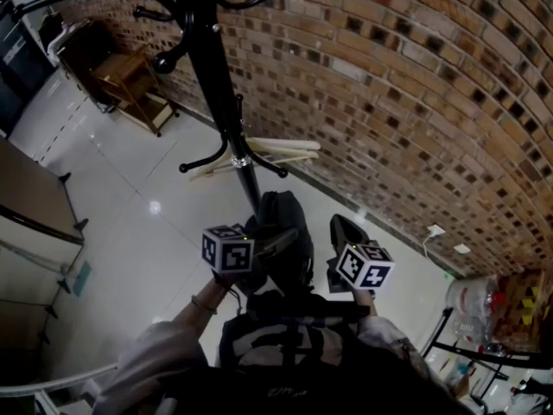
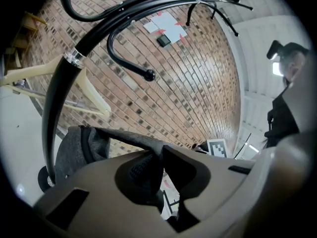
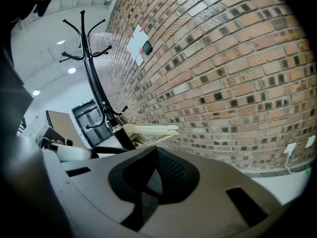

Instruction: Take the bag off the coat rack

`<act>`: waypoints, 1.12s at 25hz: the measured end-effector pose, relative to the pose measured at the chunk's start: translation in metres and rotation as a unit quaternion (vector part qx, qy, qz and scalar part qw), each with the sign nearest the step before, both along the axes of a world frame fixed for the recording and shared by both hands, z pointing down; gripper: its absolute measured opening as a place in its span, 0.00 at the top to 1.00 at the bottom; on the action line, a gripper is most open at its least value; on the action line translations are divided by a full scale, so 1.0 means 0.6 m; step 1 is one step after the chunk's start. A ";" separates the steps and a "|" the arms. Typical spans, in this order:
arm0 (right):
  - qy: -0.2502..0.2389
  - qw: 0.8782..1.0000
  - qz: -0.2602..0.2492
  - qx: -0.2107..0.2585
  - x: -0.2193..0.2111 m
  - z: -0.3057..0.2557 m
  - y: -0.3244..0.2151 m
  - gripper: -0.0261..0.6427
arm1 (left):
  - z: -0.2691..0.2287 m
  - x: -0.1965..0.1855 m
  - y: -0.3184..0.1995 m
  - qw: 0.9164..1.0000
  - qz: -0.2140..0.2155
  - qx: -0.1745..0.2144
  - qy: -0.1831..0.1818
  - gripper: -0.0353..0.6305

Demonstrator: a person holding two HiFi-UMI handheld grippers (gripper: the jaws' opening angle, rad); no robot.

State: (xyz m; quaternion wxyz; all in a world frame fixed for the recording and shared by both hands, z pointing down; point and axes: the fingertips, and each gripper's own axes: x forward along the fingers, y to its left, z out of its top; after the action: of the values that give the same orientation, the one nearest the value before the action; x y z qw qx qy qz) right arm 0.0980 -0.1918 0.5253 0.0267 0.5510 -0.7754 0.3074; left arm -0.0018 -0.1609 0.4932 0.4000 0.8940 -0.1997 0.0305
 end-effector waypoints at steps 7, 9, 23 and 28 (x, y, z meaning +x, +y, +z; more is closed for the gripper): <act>0.030 0.998 -0.040 0.044 -0.048 -0.046 -0.029 0.98 | -0.007 -0.019 -0.023 0.999 -0.032 0.006 -0.002 0.88; 0.031 0.997 -0.047 0.050 -0.057 -0.054 -0.036 0.98 | -0.002 -0.026 -0.027 0.999 -0.043 0.002 -0.001 0.88; 0.047 0.994 -0.076 0.062 -0.095 -0.068 -0.043 0.98 | 0.019 -0.042 -0.007 0.998 -0.061 -0.027 -0.006 0.88; 0.051 0.994 -0.078 0.059 -0.098 -0.060 -0.041 0.98 | 0.020 -0.040 -0.002 0.998 -0.060 -0.028 -0.006 0.88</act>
State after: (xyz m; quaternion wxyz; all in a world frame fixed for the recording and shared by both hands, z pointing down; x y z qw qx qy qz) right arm 0.0392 -0.2162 0.4890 0.0572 0.5043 -0.8304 0.2297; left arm -0.0258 -0.1619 0.5054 0.4249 0.8686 -0.2542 0.0178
